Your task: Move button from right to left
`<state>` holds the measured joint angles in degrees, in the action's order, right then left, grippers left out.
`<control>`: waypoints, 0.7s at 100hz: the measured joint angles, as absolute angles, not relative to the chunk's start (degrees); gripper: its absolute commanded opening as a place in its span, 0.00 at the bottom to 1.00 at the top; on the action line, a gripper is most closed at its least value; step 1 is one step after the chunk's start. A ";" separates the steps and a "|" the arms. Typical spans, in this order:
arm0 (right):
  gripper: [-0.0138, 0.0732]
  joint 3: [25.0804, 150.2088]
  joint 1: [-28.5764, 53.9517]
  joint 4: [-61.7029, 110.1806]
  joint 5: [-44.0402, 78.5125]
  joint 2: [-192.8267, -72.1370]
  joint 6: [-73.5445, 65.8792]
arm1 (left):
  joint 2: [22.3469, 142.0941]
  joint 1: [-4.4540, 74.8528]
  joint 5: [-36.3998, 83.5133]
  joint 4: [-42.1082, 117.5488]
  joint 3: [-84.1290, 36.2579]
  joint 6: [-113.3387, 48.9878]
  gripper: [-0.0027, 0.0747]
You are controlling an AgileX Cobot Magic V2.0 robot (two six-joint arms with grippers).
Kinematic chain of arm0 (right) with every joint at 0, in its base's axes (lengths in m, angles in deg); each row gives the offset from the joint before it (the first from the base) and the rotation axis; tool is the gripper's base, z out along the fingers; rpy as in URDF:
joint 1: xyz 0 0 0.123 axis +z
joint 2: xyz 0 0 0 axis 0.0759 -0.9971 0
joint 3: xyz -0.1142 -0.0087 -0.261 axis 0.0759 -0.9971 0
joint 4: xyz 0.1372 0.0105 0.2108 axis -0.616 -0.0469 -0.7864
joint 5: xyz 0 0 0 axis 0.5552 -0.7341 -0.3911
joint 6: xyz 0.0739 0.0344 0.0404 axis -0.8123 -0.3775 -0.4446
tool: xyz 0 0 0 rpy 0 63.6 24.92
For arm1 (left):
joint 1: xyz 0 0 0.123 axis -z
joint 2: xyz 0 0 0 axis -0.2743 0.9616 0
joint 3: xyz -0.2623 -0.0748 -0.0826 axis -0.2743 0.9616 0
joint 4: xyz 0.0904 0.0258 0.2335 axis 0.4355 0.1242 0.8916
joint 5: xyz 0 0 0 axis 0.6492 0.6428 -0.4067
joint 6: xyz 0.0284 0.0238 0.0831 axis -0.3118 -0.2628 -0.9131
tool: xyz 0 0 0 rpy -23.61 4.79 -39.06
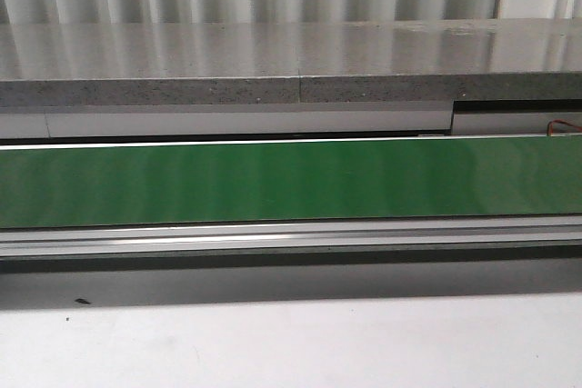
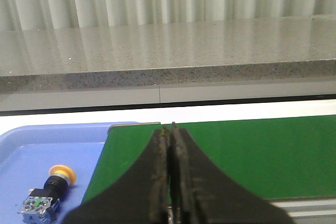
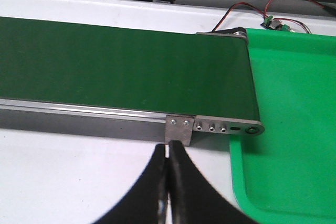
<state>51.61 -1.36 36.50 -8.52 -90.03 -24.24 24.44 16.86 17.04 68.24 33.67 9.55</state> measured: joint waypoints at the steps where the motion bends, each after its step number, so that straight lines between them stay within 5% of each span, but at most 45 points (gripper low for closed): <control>1: 0.08 51.61 -1.36 36.50 -8.52 -90.03 -24.24 | 24.44 16.86 16.94 68.24 33.67 9.55 0.01; 40: 0.08 49.83 -1.36 39.28 -3.51 -89.63 -24.24 | 24.44 16.86 16.74 68.24 33.67 9.55 0.01; 70: 0.08 36.62 -1.36 39.69 20.71 -84.50 -24.24 | 24.44 16.86 16.74 68.24 33.67 9.55 0.01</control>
